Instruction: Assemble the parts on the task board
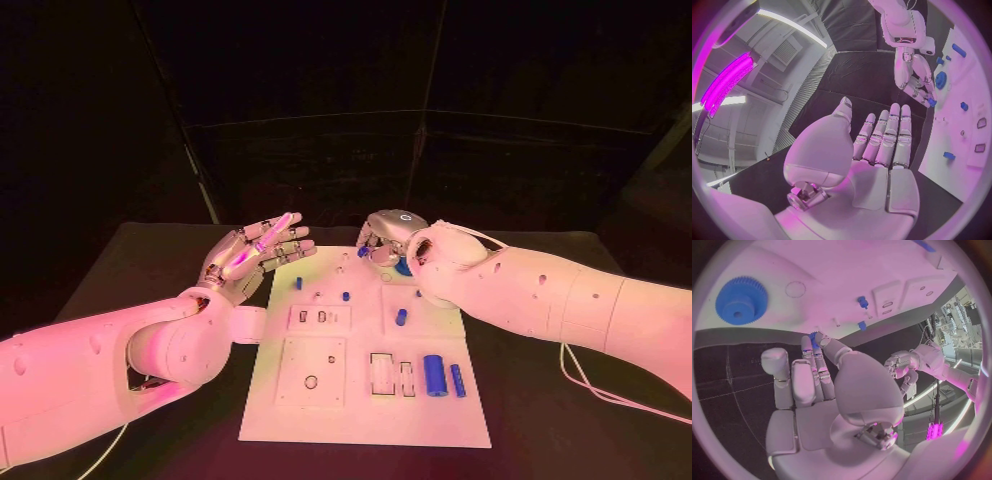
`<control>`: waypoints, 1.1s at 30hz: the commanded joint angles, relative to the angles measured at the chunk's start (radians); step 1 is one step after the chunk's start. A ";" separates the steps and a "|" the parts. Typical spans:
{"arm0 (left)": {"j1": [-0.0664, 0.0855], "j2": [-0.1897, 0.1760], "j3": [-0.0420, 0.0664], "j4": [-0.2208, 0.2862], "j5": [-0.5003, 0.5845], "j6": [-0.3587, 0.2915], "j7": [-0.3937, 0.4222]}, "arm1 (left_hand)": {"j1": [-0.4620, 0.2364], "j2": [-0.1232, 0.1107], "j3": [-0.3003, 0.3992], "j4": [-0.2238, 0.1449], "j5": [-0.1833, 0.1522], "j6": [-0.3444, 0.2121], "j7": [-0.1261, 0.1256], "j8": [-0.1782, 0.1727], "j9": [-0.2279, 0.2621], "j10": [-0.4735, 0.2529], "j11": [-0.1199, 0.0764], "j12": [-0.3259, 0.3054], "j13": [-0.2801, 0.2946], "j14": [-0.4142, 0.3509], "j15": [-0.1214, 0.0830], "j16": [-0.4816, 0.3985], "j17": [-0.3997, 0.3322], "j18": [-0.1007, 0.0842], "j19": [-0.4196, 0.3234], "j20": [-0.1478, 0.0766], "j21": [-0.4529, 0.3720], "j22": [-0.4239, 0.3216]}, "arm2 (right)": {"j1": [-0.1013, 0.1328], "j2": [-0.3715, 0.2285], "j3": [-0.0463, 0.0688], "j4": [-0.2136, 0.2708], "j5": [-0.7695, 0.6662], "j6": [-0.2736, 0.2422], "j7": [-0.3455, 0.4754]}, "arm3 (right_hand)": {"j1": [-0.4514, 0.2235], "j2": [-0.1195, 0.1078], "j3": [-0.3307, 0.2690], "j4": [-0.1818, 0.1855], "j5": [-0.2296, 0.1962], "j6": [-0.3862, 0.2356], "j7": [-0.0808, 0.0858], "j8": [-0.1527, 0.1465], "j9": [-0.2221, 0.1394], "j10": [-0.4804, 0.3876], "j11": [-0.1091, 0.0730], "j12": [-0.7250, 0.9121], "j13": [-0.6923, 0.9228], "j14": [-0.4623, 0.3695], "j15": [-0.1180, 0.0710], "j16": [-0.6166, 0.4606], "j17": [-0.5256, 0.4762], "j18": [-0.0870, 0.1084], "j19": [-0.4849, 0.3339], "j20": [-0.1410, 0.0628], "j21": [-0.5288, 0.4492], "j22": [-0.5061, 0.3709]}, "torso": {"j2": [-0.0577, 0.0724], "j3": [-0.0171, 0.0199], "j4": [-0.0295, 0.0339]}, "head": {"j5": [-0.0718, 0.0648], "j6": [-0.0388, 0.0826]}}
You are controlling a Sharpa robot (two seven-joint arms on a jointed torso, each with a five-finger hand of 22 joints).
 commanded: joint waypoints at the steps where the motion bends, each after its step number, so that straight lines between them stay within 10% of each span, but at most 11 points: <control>1: 0.006 0.001 0.001 0.001 -0.008 0.017 0.001 | 0.005 0.009 -0.002 -0.003 0.004 -0.006 0.077 -0.007 -0.001 -0.001 0.006 -0.006 -0.001 0.000 0.003 -0.005 -0.001 0.011 0.007 -0.002 -0.005 -0.001 | 0.002 0.020 0.001 -0.020 0.022 -0.060 0.010 | 0.001 -0.008 0.001 0.003 -0.003 0.008 -0.001 0.003 0.003 0.006 -0.001 0.004 0.001 0.027 -0.006 0.004 0.002 -0.008 -0.001 -0.005 0.002 0.001 | 0.003 -0.0002 -0.0010 | 0.004 0.003; 33: 0.029 0.014 0.001 0.001 -0.008 0.013 -0.002 | 0.004 0.011 -0.003 -0.005 0.004 -0.012 0.078 -0.010 -0.002 -0.002 0.007 -0.009 -0.001 0.001 0.004 -0.006 -0.002 0.011 0.009 -0.002 -0.007 -0.003 | 0.003 0.115 0.002 -0.127 0.000 0.041 -0.057 | -0.008 -0.021 0.001 0.015 -0.008 -0.002 0.004 -0.008 0.000 -0.008 0.004 -0.005 -0.001 0.026 -0.003 0.006 0.000 -0.008 -0.003 -0.004 0.002 -0.001 | 0.013 -0.0034 0.0042 | 0.011 -0.004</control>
